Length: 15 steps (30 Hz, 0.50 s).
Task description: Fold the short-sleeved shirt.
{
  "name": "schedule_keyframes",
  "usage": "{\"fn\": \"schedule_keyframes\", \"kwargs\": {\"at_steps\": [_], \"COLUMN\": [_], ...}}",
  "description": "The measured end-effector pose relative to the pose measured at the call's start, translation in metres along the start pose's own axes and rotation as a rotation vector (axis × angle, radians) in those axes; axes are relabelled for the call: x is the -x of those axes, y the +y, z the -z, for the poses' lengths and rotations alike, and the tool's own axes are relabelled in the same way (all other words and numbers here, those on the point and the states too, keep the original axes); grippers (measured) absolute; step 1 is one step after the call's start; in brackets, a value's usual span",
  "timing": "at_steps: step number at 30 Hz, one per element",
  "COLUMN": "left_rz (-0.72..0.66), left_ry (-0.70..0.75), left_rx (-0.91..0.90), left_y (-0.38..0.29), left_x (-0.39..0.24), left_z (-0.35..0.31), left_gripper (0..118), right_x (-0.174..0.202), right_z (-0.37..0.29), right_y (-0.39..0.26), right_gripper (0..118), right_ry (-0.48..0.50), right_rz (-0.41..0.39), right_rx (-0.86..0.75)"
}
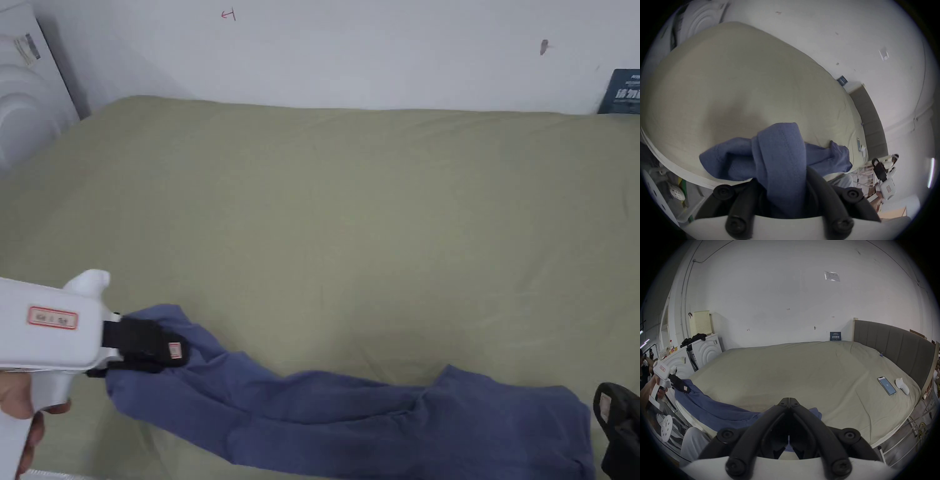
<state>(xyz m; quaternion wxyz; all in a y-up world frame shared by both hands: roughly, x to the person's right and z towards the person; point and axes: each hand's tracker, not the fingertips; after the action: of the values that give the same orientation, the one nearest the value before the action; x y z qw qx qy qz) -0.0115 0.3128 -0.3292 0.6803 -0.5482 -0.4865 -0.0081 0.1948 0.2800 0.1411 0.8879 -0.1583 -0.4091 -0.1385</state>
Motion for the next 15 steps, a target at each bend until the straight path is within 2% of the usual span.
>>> {"fn": "schedule_keyframes", "kwargs": {"at_steps": [7,12,13,14,15], "left_rz": [0.141,0.249,0.251,0.260,0.232], "left_ry": [-0.022,0.105,0.113,0.124,0.088], "left_rx": [0.101,0.151,0.162,0.168,0.183], "left_y": [-0.015,-0.043,-0.047,-0.050,-0.052], "left_x": [-0.105,-0.140,-0.141,-0.142,-0.141], "left_z": [0.086,0.178,0.194,0.202,0.207], "left_gripper": [7,7,11,26,62], "right_x": [-0.023,-0.041,-0.044,-0.047,-0.050], "right_z": [-0.007,-0.013,-0.015,-0.015,-0.017], "right_y": [-0.010,-0.014,-0.015,-0.016,-0.016], "right_gripper": [1,1,1,1,1], "right_ry": [-0.033,-0.063,-0.069,-0.076,-0.080], "right_rz": [0.024,0.061,0.065,0.068,0.070], "right_rx": [0.022,0.038,0.041,0.046,0.050]}}
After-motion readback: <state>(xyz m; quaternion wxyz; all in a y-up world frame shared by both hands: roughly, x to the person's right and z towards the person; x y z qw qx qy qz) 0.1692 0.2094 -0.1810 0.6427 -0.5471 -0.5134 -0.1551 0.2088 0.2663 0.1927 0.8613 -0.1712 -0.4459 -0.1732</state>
